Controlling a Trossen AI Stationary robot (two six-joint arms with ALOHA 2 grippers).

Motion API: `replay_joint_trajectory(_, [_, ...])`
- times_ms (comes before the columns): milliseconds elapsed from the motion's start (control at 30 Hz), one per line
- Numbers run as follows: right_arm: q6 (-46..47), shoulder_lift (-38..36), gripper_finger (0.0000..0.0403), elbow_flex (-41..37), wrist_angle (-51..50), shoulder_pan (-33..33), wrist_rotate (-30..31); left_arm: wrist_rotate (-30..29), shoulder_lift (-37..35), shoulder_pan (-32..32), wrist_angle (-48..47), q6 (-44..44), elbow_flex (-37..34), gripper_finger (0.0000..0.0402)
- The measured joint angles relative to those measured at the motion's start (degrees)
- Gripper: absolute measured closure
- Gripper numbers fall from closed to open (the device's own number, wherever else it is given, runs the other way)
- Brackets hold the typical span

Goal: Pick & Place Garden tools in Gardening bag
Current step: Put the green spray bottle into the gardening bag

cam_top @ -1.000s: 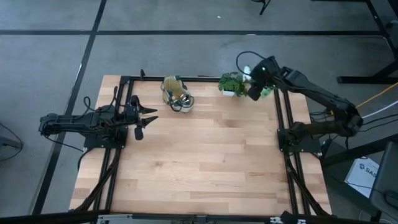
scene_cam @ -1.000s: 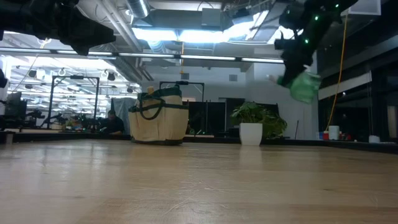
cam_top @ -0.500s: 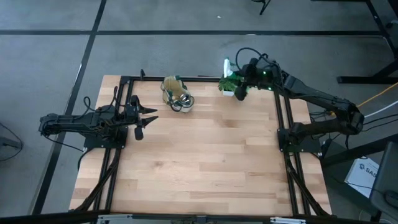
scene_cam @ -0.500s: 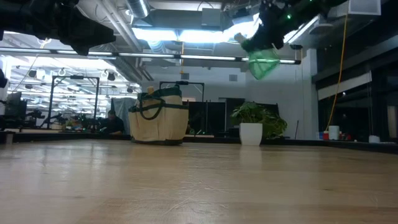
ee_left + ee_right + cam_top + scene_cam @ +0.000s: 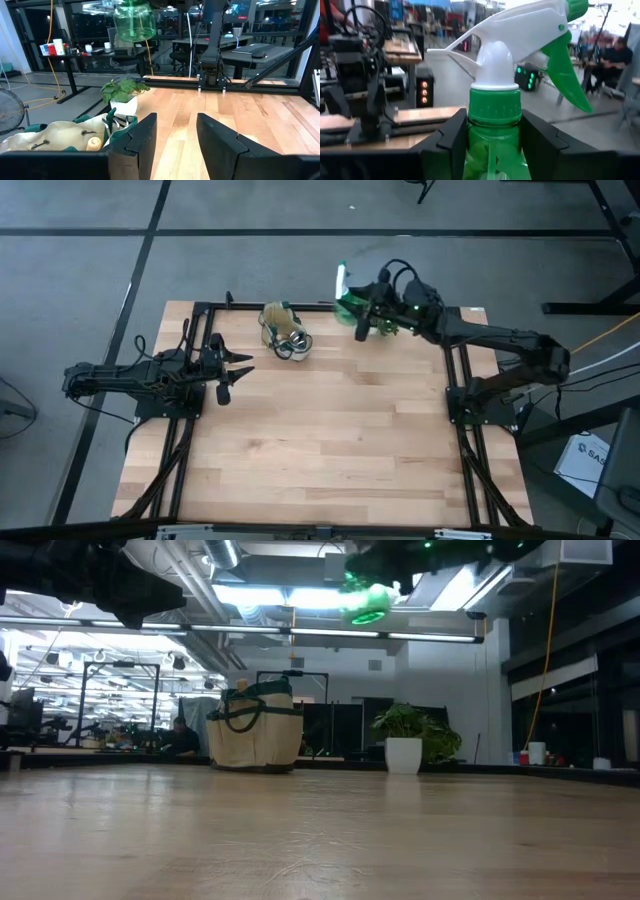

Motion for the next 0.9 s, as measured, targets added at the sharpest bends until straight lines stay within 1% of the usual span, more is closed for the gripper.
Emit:
replay_joint_trajectory(233, [1.53,7.84,0.0254,0.0,15.28,1.23,-0.11,0.0,-0.01,0.0,0.01,0.0,0.01,0.0268])
replay_joint_trajectory(400, [5.44,13.5,0.0254,0.0,24.66,1.39,-3.69,0.0,-0.01,0.01,0.01,0.01,0.01,0.0269])
replay_joint_trajectory(600, [7.26,17.01,0.0254,0.0,27.52,2.07,-4.2,0.0,0.0,0.0,0.01,0.01,0.01,0.0269])
replay_joint_trajectory(733, [7.27,17.97,0.0253,0.0,28.68,3.35,-8.54,0.0,-0.01,-0.01,0.01,0.01,0.01,0.0267])
replay_joint_trajectory(900, [6.57,18.07,0.0253,0.0,27.11,5.72,-13.37,0.0,0.01,0.01,0.01,0.01,0.01,0.027])
